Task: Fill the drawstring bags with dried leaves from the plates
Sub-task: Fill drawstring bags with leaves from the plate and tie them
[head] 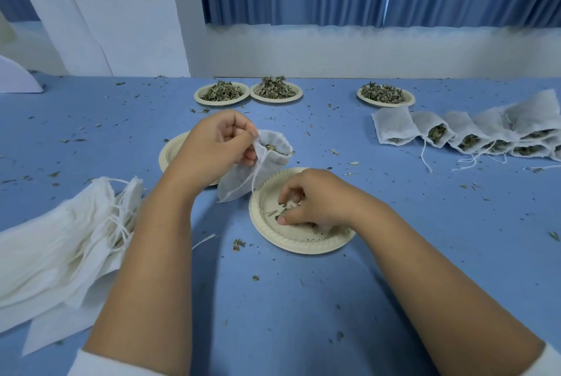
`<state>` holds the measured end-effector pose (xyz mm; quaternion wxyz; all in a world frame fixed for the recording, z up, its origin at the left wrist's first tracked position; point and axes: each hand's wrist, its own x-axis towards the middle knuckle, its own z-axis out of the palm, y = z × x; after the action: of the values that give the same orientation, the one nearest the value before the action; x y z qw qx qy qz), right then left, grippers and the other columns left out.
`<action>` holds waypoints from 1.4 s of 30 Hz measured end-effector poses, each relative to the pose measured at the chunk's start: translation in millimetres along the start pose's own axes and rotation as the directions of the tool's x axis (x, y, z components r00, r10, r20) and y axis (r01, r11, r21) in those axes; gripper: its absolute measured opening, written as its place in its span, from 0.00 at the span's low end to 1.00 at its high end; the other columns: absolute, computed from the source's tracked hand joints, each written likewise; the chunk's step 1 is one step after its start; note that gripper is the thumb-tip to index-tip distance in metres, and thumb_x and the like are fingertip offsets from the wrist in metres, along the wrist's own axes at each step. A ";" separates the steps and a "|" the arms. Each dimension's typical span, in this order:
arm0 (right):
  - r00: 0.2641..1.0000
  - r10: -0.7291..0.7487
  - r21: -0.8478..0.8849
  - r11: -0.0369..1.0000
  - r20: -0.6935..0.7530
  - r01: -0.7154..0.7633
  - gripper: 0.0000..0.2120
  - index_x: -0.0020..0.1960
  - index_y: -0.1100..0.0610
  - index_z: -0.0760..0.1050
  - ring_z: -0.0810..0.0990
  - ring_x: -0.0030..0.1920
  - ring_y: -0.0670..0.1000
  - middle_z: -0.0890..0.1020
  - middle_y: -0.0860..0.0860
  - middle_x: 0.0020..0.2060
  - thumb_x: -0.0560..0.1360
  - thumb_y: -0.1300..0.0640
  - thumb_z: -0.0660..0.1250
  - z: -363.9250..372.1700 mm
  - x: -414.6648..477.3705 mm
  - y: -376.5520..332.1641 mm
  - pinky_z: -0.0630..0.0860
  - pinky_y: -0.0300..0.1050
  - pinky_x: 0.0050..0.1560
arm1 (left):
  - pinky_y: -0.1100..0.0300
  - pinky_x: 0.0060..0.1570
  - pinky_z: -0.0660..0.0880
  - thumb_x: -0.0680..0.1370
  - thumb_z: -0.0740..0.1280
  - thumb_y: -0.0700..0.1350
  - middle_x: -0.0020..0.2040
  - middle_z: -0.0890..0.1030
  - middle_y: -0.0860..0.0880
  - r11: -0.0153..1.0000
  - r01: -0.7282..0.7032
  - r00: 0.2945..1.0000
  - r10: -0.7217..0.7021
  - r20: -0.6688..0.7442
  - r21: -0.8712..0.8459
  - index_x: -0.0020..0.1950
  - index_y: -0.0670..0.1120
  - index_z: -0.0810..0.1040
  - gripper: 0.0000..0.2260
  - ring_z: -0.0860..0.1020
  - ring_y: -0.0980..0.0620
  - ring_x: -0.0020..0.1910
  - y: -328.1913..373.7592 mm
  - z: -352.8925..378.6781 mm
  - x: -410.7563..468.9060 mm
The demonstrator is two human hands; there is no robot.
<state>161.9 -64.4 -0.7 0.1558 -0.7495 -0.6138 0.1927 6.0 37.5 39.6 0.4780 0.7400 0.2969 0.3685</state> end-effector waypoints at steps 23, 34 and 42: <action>0.994 -0.066 0.094 0.994 0.084 0.058 0.09 0.48 0.45 0.84 0.79 0.37 0.38 0.82 0.44 0.40 0.70 0.56 0.77 -12.9 -4.3 11.2 0.76 0.31 0.39 | 0.61 0.39 0.81 0.79 0.63 0.34 0.36 0.80 0.46 0.998 0.016 0.999 -0.017 0.031 0.059 0.43 0.43 0.77 0.08 0.79 0.55 0.32 -1.5 4.9 1.1; 0.983 -0.044 0.262 0.961 -0.180 0.091 0.05 0.38 0.52 0.84 0.82 0.34 0.41 0.85 0.45 0.33 0.71 0.60 0.73 -31.0 -7.7 16.2 0.77 0.33 0.38 | 0.65 0.35 0.79 0.78 0.65 0.36 0.37 0.82 0.44 0.998 0.022 1.000 -0.023 0.015 0.052 0.43 0.43 0.79 0.06 0.80 0.56 0.31 -0.5 8.8 0.8; 0.884 0.126 0.778 0.541 -0.450 0.319 0.03 0.45 0.57 0.84 0.85 0.39 0.47 0.86 0.50 0.40 0.73 0.63 0.73 -41.1 -9.7 3.1 0.80 0.36 0.45 | 0.64 0.34 0.79 0.78 0.67 0.37 0.29 0.81 0.50 0.996 0.018 0.998 -0.023 0.052 0.092 0.42 0.43 0.79 0.06 0.80 0.55 0.29 -0.5 16.8 1.2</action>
<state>182.6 -74.4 34.8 0.6429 -0.5702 -0.4341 0.2706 20.6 30.5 34.8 0.4551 0.7675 0.3082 0.3298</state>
